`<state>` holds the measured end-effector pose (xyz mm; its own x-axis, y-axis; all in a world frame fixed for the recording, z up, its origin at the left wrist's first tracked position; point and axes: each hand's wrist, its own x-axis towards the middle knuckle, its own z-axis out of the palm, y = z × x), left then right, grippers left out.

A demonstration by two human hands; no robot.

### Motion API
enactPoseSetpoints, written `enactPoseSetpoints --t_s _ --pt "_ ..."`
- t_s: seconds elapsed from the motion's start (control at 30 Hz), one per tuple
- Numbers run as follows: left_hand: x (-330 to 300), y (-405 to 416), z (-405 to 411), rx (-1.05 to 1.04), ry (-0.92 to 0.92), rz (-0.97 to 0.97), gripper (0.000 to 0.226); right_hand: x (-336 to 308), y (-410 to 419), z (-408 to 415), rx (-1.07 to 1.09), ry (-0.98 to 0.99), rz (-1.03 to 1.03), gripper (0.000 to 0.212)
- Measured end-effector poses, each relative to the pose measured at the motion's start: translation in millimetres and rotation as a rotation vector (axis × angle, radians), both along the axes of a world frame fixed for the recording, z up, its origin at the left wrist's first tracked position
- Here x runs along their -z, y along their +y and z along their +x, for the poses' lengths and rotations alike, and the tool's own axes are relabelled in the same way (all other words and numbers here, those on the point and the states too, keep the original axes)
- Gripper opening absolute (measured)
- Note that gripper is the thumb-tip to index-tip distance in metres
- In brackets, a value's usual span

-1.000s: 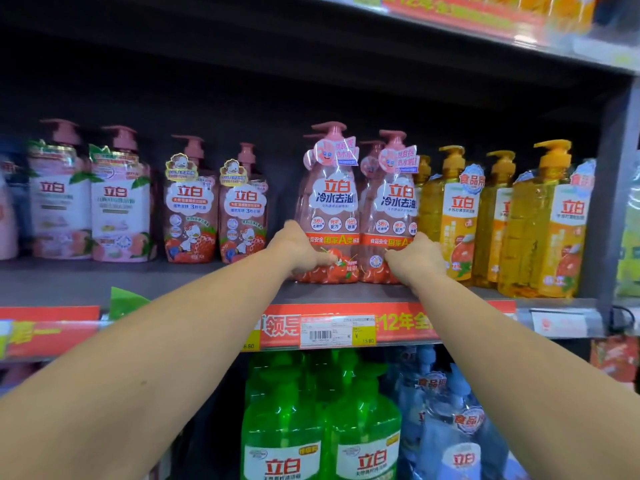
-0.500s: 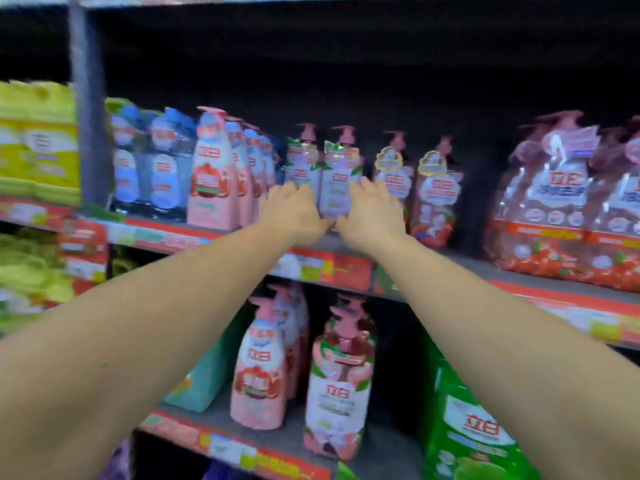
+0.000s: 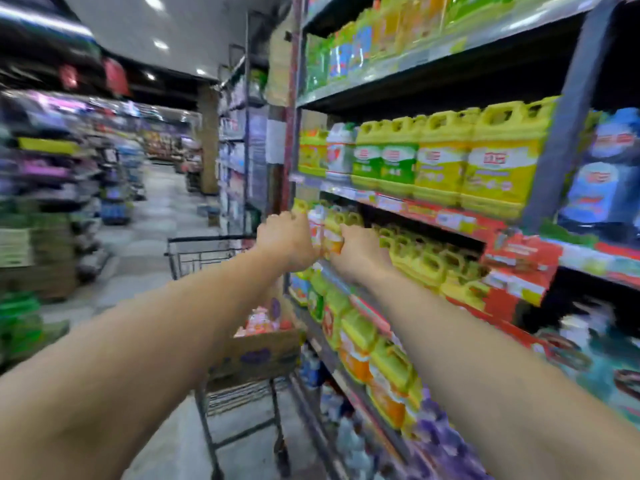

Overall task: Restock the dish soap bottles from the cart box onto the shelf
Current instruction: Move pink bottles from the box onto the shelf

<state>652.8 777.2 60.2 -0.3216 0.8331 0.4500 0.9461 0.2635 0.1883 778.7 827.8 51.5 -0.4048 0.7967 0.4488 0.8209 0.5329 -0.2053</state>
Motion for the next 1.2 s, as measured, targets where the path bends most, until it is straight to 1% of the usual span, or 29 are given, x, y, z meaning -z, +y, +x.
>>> enactPoseSetpoints --t_s 0.13,0.27,0.4,0.53,0.63,0.77,0.8,0.9,1.0,1.07,1.13,1.2 --pt "35 0 -88 -0.112 -0.050 -0.072 0.067 30 18 -87 -0.135 0.000 -0.112 0.044" --pt "69 16 -151 -0.190 -0.090 -0.140 0.080 60 54 -151 -0.200 -0.052 -0.177 0.045" --pt "101 50 -202 -0.223 -0.126 -0.188 0.076 101 108 -197 -0.196 -0.068 -0.259 0.062" --pt "139 103 -246 -0.254 -0.231 -0.237 0.078 135 178 -230 -0.176 -0.071 -0.331 0.062" --pt "166 148 -272 -0.279 -0.337 -0.286 0.082 153 234 -248 -0.157 -0.128 -0.371 0.062" --pt "214 205 -299 -0.310 -0.479 -0.359 0.087 185 302 -271 -0.133 -0.175 -0.418 0.054" --pt "226 215 -304 -0.309 -0.512 -0.381 0.086 193 314 -276 -0.125 -0.187 -0.431 0.055" --pt "264 246 -318 -0.309 -0.564 -0.456 0.086 222 344 -294 -0.117 -0.242 -0.506 0.068" --pt "300 278 -335 -0.263 -0.596 -0.527 0.088 259 374 -315 -0.117 -0.274 -0.576 0.063" --pt "323 298 -344 -0.213 -0.656 -0.568 0.091 283 392 -327 -0.108 -0.291 -0.600 0.060" --pt "349 318 -355 -0.177 -0.755 -0.605 0.097 308 408 -340 -0.087 -0.304 -0.656 0.064" --pt "377 337 -366 -0.158 -0.922 -0.643 0.101 331 424 -353 -0.069 -0.307 -0.699 0.070"
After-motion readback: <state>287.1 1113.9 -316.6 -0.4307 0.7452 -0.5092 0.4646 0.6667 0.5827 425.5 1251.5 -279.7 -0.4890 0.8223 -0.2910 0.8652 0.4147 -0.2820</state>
